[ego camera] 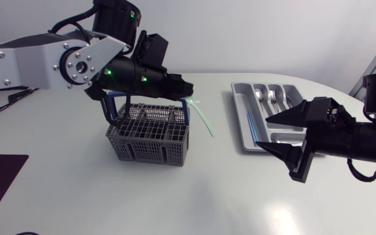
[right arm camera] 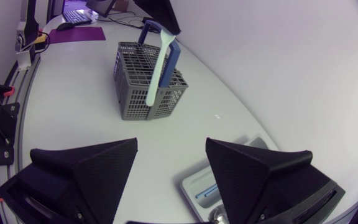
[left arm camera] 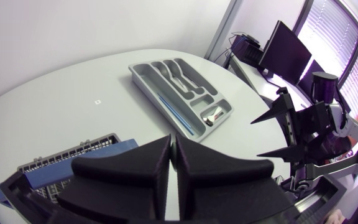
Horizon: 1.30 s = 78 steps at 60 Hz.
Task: Unload the cutlery basket into the drawer organizer.
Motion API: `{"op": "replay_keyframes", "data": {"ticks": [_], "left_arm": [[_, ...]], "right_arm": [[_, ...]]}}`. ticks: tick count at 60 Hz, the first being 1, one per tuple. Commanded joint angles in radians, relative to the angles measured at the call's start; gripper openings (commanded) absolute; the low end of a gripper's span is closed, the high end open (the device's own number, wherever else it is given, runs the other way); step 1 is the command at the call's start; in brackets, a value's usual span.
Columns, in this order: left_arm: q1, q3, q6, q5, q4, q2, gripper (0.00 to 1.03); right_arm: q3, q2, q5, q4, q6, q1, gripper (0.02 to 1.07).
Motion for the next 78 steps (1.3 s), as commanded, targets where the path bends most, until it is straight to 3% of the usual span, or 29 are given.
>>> {"op": "replay_keyframes", "data": {"ticks": [1,23,40,60,78], "left_arm": [[0.005,0.036,-0.03,0.029,0.013,0.031,0.04],[-0.038,0.008,-0.042,0.049,0.097,0.033,0.04],[-0.064,0.011,-0.05,0.051,0.106,0.053,0.04],[-0.067,0.013,-0.053,0.057,0.106,0.053,0.04],[-0.068,0.011,-0.054,0.057,0.105,0.053,0.04]], "right_arm": [[0.049,0.033,0.002,-0.001,0.091,0.051,0.79],[0.16,0.187,-0.007,0.028,0.313,0.169,0.79],[0.233,0.294,0.024,0.122,0.43,0.219,0.78],[0.261,0.358,0.085,0.174,0.459,0.28,0.63],[0.261,0.374,0.165,0.209,0.456,0.329,0.37]]}}
